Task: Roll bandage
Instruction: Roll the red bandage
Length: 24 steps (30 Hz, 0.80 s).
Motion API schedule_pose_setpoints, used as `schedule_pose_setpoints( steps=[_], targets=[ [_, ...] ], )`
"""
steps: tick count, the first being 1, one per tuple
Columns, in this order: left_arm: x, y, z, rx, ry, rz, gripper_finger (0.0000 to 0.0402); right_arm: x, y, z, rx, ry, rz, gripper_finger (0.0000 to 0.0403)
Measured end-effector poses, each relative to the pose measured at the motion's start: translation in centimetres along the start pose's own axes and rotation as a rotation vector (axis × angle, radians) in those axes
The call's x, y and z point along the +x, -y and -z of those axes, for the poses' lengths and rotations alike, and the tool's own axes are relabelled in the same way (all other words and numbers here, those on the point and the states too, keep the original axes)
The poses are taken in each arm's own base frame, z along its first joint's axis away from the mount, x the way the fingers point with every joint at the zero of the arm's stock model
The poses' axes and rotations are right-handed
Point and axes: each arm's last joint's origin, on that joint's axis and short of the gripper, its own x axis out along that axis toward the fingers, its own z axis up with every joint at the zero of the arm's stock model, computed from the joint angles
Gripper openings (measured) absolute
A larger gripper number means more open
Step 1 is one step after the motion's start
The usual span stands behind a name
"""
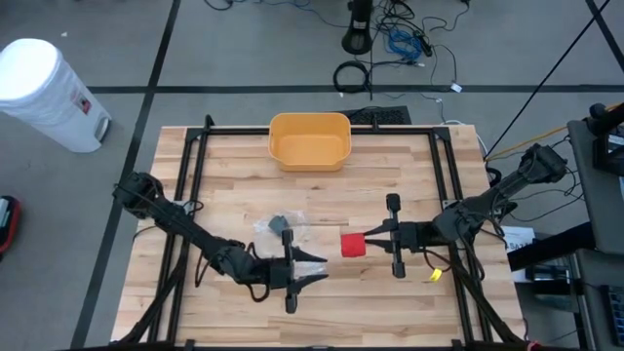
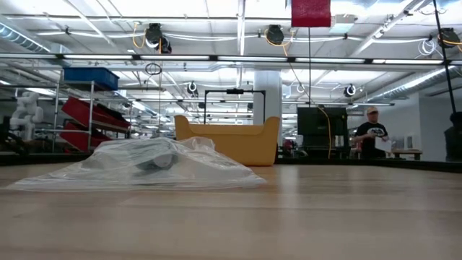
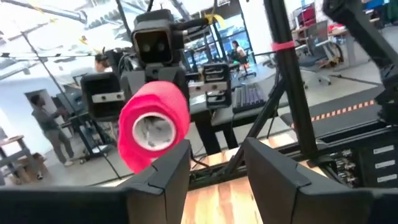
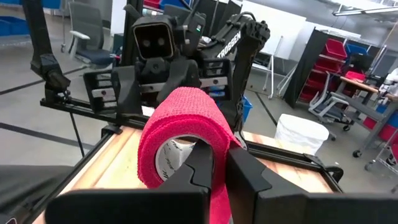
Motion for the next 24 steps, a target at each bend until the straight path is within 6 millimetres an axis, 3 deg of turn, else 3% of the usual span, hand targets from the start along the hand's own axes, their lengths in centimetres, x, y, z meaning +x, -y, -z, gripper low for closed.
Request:
schedule_pose_setpoints(
  steps=[24],
  targets=[
    [0.36, -0.57, -0.43, 0.000, 0.034, -0.026, 0.0163, 0.42, 0.16, -0.27, -0.002, 0.043, 0.020, 0.0018]
  ],
)
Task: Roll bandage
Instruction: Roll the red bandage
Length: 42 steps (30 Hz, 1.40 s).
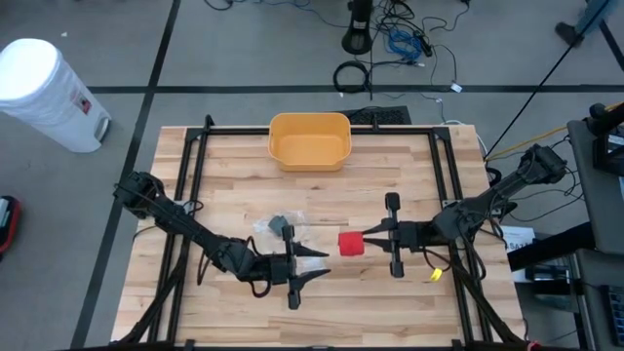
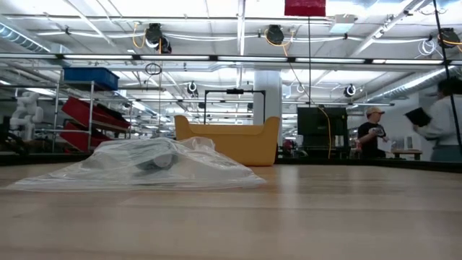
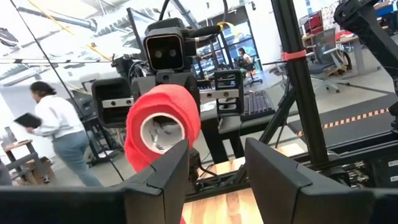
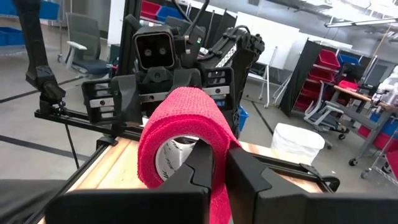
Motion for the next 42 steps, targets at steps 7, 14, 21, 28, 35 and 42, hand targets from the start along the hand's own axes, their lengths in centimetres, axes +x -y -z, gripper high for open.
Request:
schedule_pose_setpoints(
  steps=[7, 14, 21, 28, 35, 42],
  targets=[
    [0.1, -0.1, 0.0, 0.083, 0.001, -0.008, 0.0163, 0.3, 0.1, 0.1, 0.001, 0.001, 0.011, 0.0018],
    [0.0, 0.0, -0.1, 0.208, 0.001, -0.007, 0.0163, 0.8, -0.2, 0.4, 0.008, 0.006, 0.013, 0.0018],
    [-0.2, 0.1, -0.1, 0.044, -0.037, -0.070, 0.0163, 1.0, -0.3, 0.4, 0.018, 0.024, 0.016, 0.0018],
    [0.2, -0.2, 0.8, 0.010, -0.082, -0.050, 0.0163, 1.0, -0.3, 0.3, 0.015, 0.033, 0.015, 0.0018],
    [0.6, -0.6, 1.0, -0.029, -0.058, 0.022, 0.0163, 1.0, -0.3, 0.3, 0.015, 0.032, 0.015, 0.0018],
    [0.6, -0.6, 1.0, -0.027, -0.049, 0.036, 0.0170, 1.0, -0.3, 0.3, 0.015, 0.032, 0.015, 0.0018]
  ],
)
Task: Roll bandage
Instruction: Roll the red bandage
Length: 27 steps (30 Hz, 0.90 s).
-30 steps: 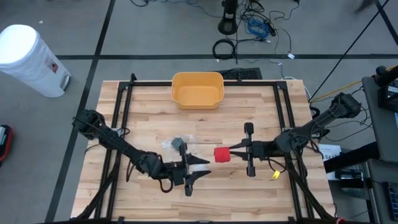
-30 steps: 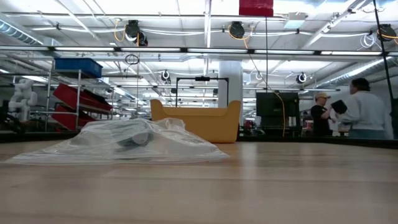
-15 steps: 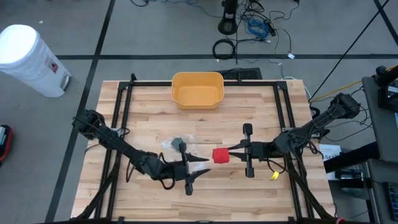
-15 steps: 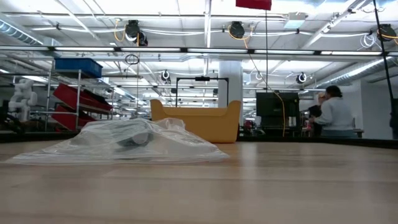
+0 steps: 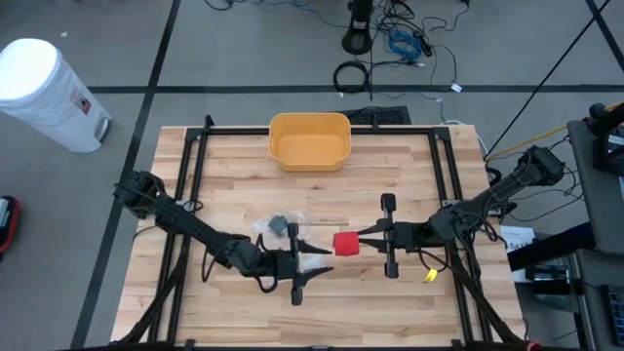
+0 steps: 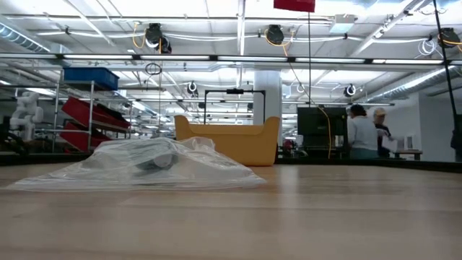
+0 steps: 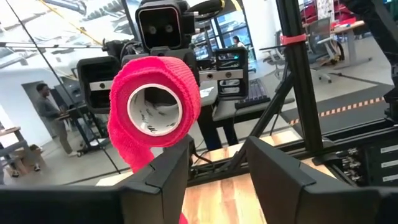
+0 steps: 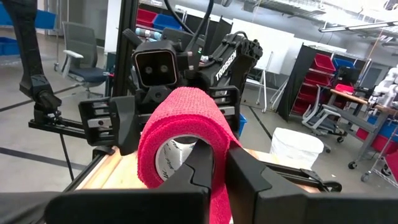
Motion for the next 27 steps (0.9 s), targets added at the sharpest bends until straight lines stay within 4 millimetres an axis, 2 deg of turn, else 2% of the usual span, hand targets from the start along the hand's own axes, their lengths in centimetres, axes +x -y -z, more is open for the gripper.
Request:
schedule_pose_setpoints(
  steps=[8, 11, 27],
  targets=[
    [-0.1, -0.2, -0.4, -0.013, 0.012, -0.002, 0.0247, 0.0, 0.0, 0.0, 0.003, 0.000, 0.000, 0.0018],
    [0.0, -0.4, -0.6, -0.013, 0.019, -0.009, 0.0264, 0.0, 0.0, 0.0, 0.002, 0.000, 0.000, 0.0018],
    [0.4, -1.0, -1.0, -0.001, 0.031, -0.030, 0.0267, 0.0, 0.0, 0.0, -0.004, 0.000, 0.001, 0.0018]
  ],
)
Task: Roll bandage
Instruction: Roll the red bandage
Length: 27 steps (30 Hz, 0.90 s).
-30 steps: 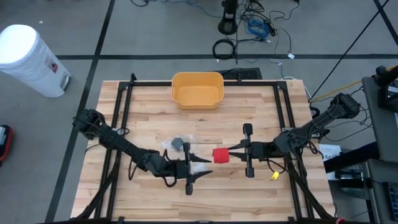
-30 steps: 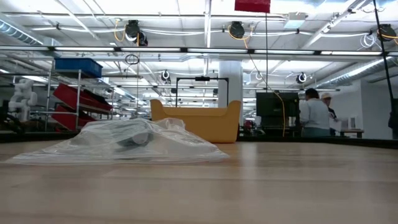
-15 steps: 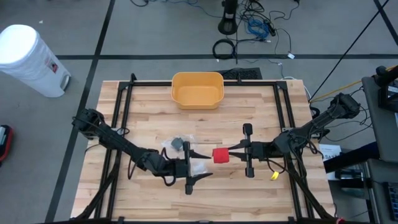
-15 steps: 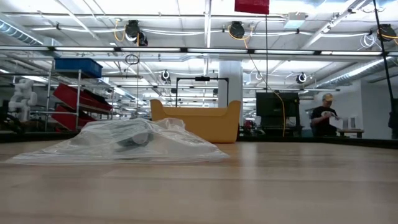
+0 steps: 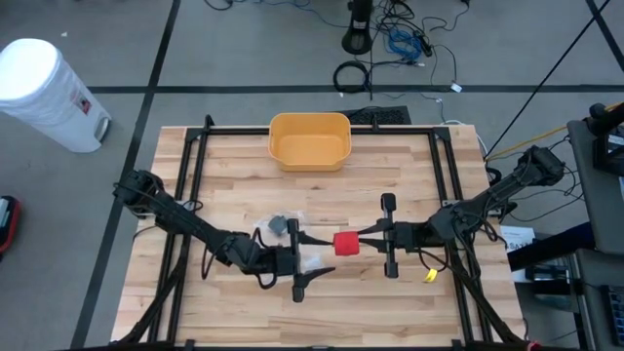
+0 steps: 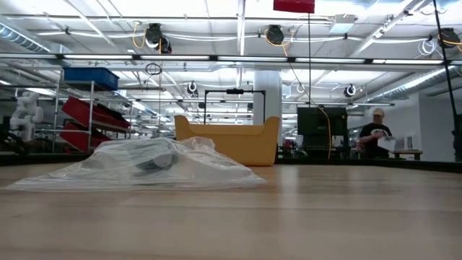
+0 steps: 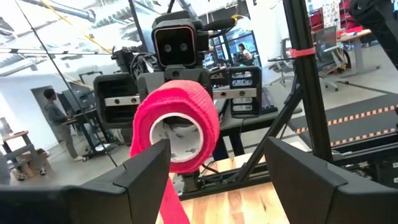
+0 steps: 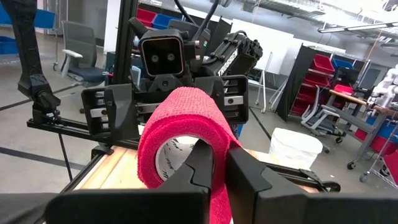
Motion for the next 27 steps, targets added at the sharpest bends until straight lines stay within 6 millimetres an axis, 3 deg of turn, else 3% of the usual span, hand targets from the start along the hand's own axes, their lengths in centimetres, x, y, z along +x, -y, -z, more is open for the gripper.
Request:
schedule_pose_setpoints(
  steps=[27],
  targets=[
    [0.24, -0.50, 0.01, -0.022, 0.015, -0.013, 0.0267, 0.02, 0.06, 0.00, -0.003, 0.000, 0.003, 0.0018]
  ],
)
